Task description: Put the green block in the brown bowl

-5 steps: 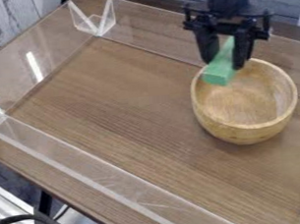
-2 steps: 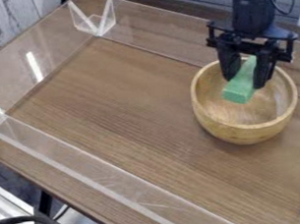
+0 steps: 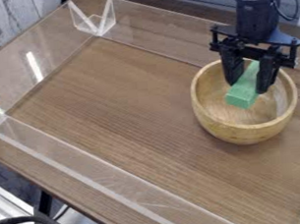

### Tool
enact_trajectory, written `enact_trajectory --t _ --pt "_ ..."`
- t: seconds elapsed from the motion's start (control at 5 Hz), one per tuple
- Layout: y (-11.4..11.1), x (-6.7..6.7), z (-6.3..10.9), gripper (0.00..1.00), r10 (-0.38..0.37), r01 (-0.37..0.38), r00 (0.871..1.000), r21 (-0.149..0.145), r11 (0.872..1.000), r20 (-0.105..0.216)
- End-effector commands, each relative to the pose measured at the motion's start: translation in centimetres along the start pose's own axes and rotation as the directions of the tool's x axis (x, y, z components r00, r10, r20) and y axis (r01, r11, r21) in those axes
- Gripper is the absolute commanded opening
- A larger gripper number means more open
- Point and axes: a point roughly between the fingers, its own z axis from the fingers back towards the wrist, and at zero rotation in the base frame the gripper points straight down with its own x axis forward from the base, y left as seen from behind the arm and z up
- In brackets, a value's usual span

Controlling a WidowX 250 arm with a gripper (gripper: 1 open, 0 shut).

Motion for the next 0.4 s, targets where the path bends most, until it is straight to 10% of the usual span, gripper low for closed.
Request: enact_trajectory --t 0.0,0.2 --pt "-0.59 0.27 1.13 0.00 -0.023 0.023 0.999 0.002 1.000 0.044" --pt "-0.64 0.22 0.97 0.00 -0.028 0.028 0.999 0.002 1.000 0.042"
